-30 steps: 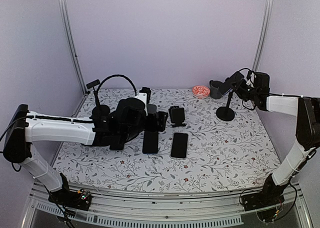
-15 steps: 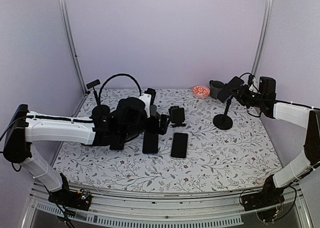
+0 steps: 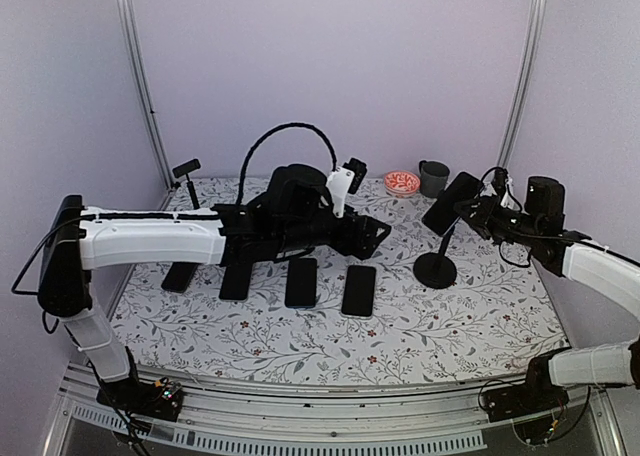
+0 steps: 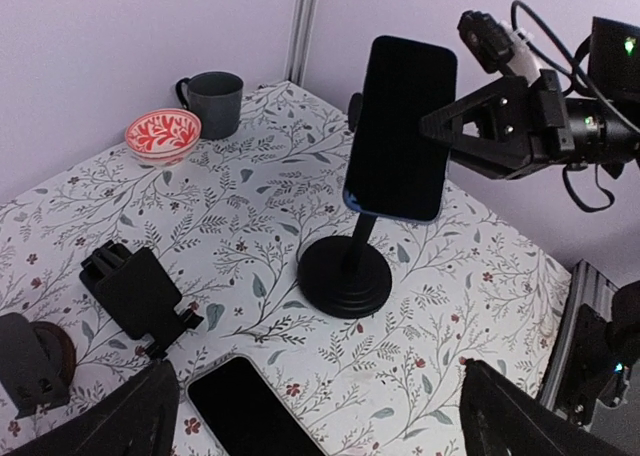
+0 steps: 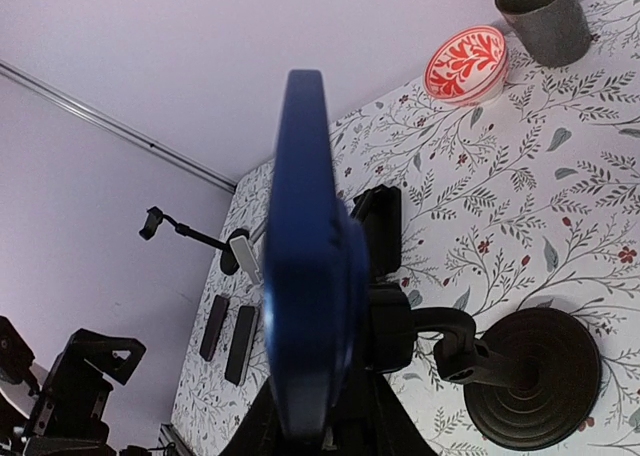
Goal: Remove the phone from the phone stand
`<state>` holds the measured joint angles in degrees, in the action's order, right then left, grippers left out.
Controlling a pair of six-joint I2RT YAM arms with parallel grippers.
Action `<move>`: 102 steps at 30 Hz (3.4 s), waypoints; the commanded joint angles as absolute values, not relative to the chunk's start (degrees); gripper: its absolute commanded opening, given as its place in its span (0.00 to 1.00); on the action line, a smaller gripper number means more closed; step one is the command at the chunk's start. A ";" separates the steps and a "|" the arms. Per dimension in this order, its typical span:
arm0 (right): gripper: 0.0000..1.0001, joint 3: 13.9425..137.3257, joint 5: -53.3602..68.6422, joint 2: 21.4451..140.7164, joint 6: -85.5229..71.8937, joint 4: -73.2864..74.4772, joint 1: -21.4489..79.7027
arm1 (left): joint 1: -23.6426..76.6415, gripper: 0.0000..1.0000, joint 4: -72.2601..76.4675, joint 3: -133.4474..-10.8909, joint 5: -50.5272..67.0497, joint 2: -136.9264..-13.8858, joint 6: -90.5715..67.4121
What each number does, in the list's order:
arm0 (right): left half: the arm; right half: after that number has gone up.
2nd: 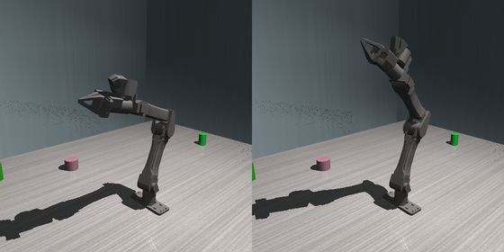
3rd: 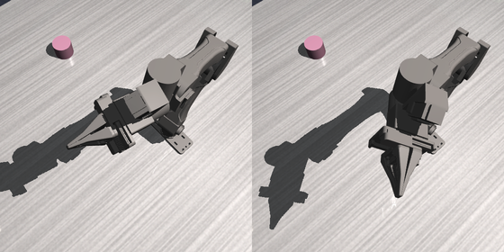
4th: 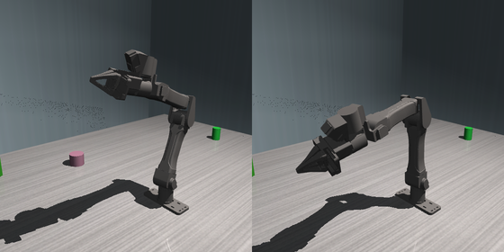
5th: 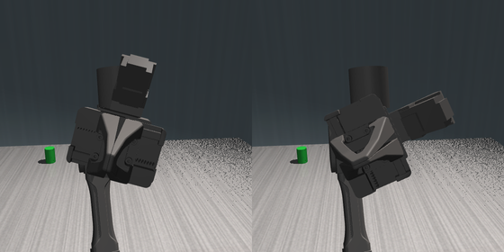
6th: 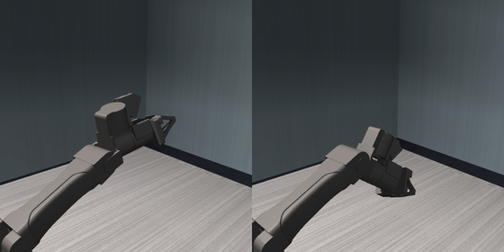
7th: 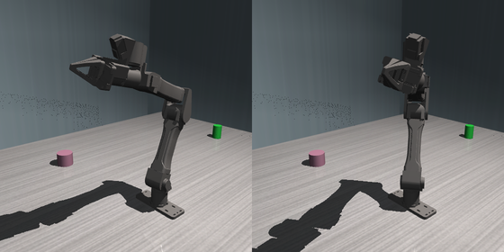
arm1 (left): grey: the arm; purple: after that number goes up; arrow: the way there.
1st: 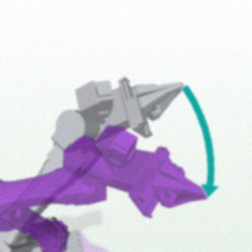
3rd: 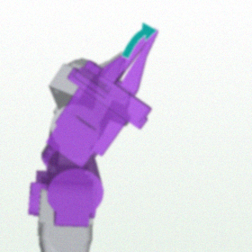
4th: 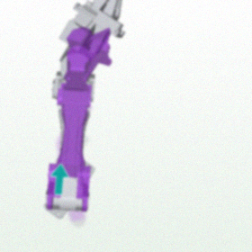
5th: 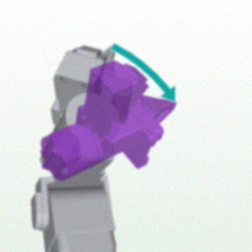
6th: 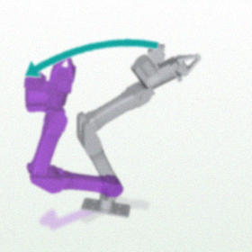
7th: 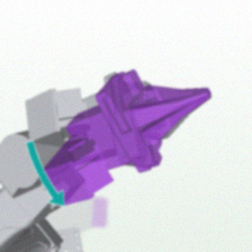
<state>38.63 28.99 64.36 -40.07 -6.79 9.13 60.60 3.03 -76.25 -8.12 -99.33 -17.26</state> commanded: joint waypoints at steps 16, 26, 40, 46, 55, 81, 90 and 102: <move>0.12 31.01 21.70 47.51 -45.09 -7.22 19.77 | 65.30 0.99 -10.50 -101.08 4.29 -118.77 -17.87; 0.12 28.24 23.42 45.37 -47.06 -8.04 21.40 | 65.74 0.99 -15.68 -109.28 4.94 -124.92 -18.06; 0.14 29.68 23.76 46.57 -48.08 -7.14 24.78 | 66.02 0.93 -18.73 -116.45 4.32 -129.86 -16.43; 0.36 29.76 24.21 46.28 -47.23 -5.41 24.89 | 65.78 0.65 -18.54 -115.00 1.79 -129.33 -17.53; 0.76 31.18 27.13 43.48 -42.54 -0.75 20.37 | 64.92 0.57 -15.95 -109.50 1.44 -126.36 -17.80; 0.41 24.96 34.94 43.73 -44.00 -6.99 16.07 | 63.56 0.43 -12.65 -105.78 2.06 -124.74 -18.94; 0.29 25.38 35.51 44.58 -43.97 -7.28 15.62 | 63.36 0.40 -12.13 -105.46 2.14 -125.02 -19.37; 0.00 23.97 35.93 42.70 -44.08 -4.84 15.52 | 60.82 0.23 -14.02 -104.72 -3.77 -125.39 -25.09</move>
